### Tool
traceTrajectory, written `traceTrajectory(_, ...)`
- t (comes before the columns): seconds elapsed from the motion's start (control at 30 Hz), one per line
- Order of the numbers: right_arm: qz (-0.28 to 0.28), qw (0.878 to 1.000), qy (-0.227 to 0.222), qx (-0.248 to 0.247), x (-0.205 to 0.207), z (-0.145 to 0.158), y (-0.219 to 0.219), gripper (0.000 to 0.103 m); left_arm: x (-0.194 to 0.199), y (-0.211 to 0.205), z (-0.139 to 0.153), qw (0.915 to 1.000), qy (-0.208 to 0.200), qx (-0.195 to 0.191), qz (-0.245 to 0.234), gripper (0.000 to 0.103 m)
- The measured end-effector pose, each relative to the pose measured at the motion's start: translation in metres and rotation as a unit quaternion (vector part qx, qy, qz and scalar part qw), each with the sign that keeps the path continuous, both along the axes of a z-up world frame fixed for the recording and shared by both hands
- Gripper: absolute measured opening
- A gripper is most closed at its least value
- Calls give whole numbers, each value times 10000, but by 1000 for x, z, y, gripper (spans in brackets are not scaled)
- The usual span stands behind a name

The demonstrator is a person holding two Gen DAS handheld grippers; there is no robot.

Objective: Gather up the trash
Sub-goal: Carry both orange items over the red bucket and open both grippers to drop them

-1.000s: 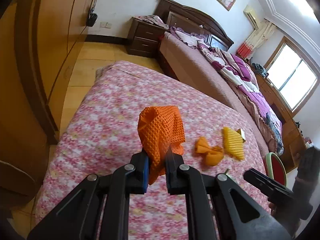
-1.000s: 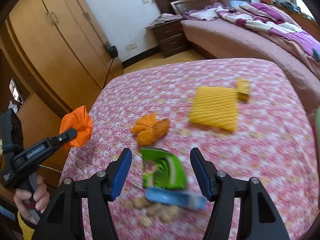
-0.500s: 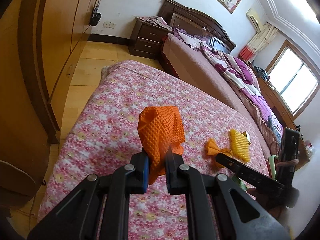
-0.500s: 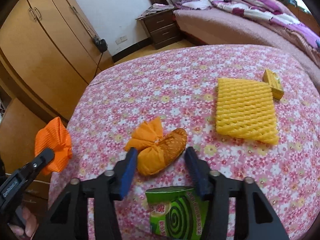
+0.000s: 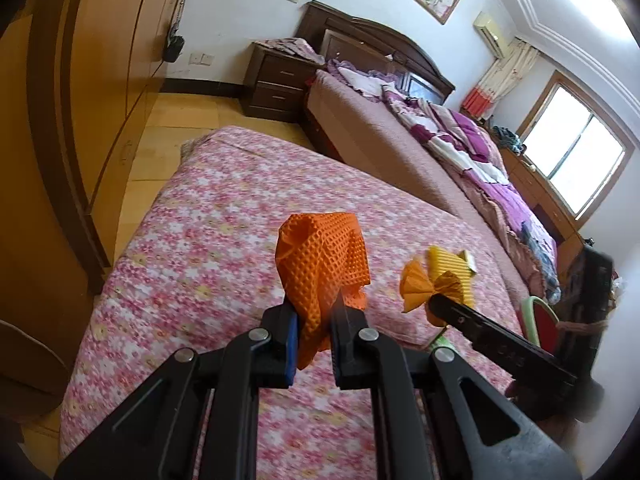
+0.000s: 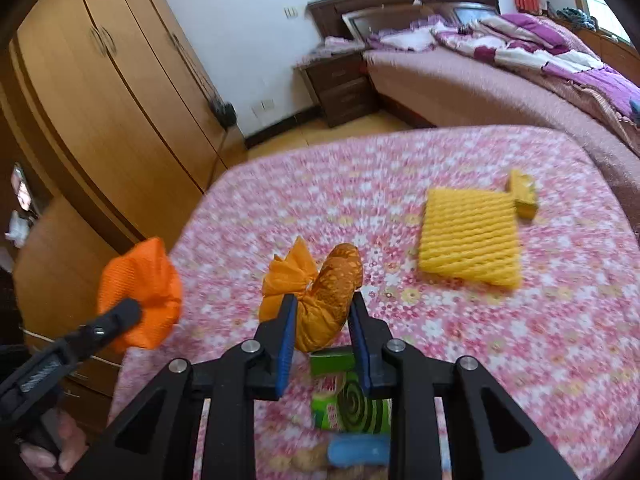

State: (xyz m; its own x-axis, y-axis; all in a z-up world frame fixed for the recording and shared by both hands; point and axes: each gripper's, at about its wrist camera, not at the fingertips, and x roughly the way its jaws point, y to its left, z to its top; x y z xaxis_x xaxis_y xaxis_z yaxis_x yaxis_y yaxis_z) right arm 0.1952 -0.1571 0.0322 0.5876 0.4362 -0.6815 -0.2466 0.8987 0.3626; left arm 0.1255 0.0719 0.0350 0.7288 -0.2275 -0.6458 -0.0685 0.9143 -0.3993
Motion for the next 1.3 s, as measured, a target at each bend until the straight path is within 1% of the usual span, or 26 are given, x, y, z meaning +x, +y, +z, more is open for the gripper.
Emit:
traceTrajectory(0.23,-226,9985,-446,214,-44,36,-31,28,-17,-24,18,9994,-200,-96,-262,12)
traceTrajectory(0.4,-467,9962,-650,336,-75,53,-57,28,-27,-44,31,9982,-336,-115,-489,12)
traceTrajectory(0.57,-778,9935,-706,446,-99,62,-89,28,-33,-64,41,9964,-406,-132,-736,12)
traceTrajectory(0.73,-1160,9887,-742,588,-118,64,-121,28,-35,-89,49,9937,-427,-83,-1034,12)
traceTrajectory(0.97,-1683,9791,-942,641,-147,70,-169,28,-35,-134,59,9865,-425,-99,-1577,12)
traceTrajectory(1.1,-2085,9709,-1017,599,-161,73,-204,28,-32,-166,63,9807,-424,-158,-1900,12)
traceTrajectory(1.3,-2602,9568,-1076,729,-176,69,-252,28,-25,-216,65,9715,-340,-101,-2345,12)
